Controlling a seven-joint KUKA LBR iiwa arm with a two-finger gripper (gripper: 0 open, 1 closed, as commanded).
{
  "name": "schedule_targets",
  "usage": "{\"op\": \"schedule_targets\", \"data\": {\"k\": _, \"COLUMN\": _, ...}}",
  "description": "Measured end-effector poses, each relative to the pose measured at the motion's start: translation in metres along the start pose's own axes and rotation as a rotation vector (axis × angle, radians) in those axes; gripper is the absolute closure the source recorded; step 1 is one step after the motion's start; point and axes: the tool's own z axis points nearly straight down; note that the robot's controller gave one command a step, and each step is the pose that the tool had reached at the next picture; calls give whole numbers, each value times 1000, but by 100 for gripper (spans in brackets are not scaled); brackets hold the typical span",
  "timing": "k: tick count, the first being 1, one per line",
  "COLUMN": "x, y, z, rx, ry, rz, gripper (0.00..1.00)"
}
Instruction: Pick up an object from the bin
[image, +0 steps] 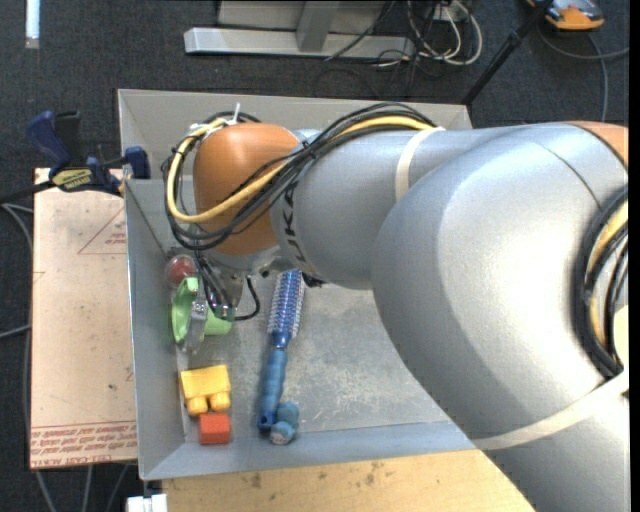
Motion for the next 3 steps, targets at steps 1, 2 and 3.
{"op": "schedule_targets", "data": {"k": 1, "x": -2, "y": -16, "z": -2, "rx": 3, "ry": 3, "rz": 59, "gripper": 0}}
{"op": "schedule_targets", "data": {"k": 2, "x": -8, "y": -21, "z": 32, "rx": 3, "ry": 4, "rz": 175, "gripper": 0}}
{"op": "schedule_targets", "data": {"k": 3, "x": -9, "y": -20, "z": 32, "rx": 2, "ry": 3, "rz": 174, "gripper": 0}}
